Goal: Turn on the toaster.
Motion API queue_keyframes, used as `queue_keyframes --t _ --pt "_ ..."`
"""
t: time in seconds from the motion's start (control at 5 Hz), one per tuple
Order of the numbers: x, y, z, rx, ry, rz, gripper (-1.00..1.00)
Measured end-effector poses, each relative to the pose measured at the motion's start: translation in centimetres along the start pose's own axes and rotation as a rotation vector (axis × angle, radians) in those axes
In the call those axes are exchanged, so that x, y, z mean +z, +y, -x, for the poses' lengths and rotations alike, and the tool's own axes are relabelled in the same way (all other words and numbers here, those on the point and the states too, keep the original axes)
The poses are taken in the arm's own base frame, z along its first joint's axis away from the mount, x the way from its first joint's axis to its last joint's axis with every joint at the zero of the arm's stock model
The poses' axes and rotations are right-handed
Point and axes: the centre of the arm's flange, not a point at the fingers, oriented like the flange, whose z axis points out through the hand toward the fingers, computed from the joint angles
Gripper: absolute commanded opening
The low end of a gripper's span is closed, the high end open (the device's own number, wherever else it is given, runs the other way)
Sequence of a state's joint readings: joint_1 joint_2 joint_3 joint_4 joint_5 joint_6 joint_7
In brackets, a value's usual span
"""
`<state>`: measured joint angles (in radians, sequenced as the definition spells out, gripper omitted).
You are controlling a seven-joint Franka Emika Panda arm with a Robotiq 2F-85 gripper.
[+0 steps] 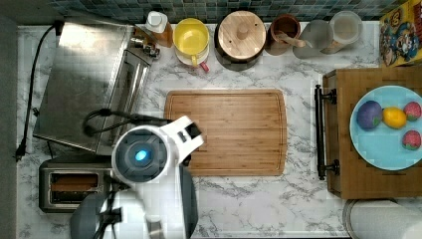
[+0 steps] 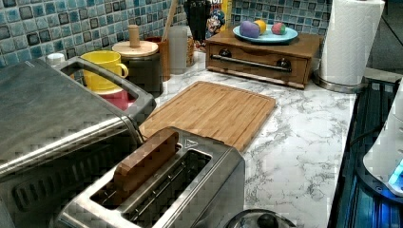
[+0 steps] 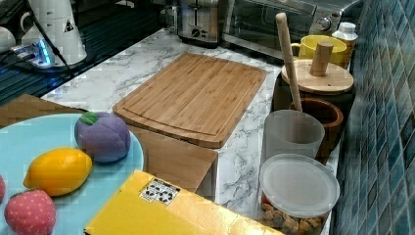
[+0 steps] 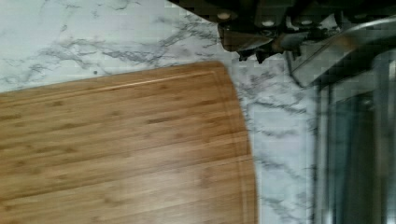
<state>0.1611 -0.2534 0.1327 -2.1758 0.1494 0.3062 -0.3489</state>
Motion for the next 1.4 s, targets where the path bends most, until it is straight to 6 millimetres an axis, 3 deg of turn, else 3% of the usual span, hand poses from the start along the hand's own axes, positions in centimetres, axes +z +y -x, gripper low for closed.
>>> queue_keyframes --t 0.2,0.4,0.8,1.4 --pt "-0.4 -2.5 1.8 -0.049 0.004 -0.016 -1.00" --pt "0.6 -4.6 3.4 -0.138 -0.005 -0.003 -1.00" --pt "5.3 -7.0 5.7 -0.258 -0.088 0.038 -1.00" --pt "11.5 -4.5 6.1 -0.306 -0.196 0.026 -1.00"
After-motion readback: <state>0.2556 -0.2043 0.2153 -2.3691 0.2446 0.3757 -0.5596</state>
